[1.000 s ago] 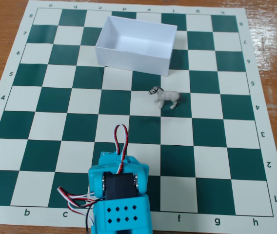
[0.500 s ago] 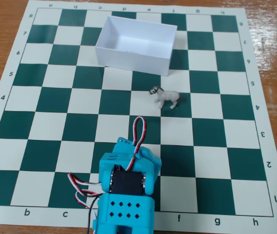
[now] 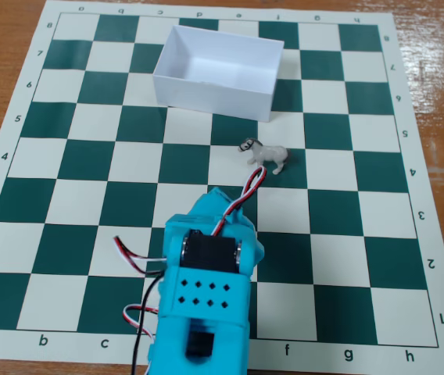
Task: Grab the toy horse and put it in the box.
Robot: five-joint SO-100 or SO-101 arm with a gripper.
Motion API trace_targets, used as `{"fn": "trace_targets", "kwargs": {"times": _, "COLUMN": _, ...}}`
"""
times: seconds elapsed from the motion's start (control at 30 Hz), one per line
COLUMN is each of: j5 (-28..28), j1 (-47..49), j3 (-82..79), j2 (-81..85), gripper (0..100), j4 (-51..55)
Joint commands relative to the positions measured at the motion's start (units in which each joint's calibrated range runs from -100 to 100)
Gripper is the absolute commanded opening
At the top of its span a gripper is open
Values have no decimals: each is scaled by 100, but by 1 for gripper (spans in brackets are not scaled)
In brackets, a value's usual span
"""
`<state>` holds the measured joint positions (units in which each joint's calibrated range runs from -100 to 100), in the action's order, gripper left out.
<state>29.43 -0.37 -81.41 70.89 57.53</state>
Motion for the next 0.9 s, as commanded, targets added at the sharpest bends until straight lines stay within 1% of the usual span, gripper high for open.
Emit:
{"fn": "trace_targets", "kwargs": {"times": 0.0, "j5": -259, "j1": -77, "j3": 982, "j2": -682, "gripper": 20, "j4": 161}}
{"fn": "trace_targets", "kwargs": {"times": 0.2, "j5": -753, "j1": -306, "j3": 2238, "j2": -1921, "gripper": 21, "j4": 318}}
{"fn": "trace_targets", "kwargs": {"times": 0.37, "j5": -1002, "j1": -477, "j3": 2957, "j2": -2762, "gripper": 21, "j4": 343}}
{"fn": "trace_targets", "kwargs": {"times": 0.67, "j5": -1358, "j1": -691, "j3": 3922, "j2": -3948, "gripper": 22, "j4": 534}}
{"fn": "trace_targets", "kwargs": {"times": 0.8, "j5": -1358, "j1": -734, "j3": 4195, "j2": -4275, "gripper": 23, "j4": 534}}
{"fn": "trace_targets", "kwargs": {"times": 0.87, "j5": -1353, "j1": -777, "j3": 4250, "j2": -4373, "gripper": 26, "j4": 401}}
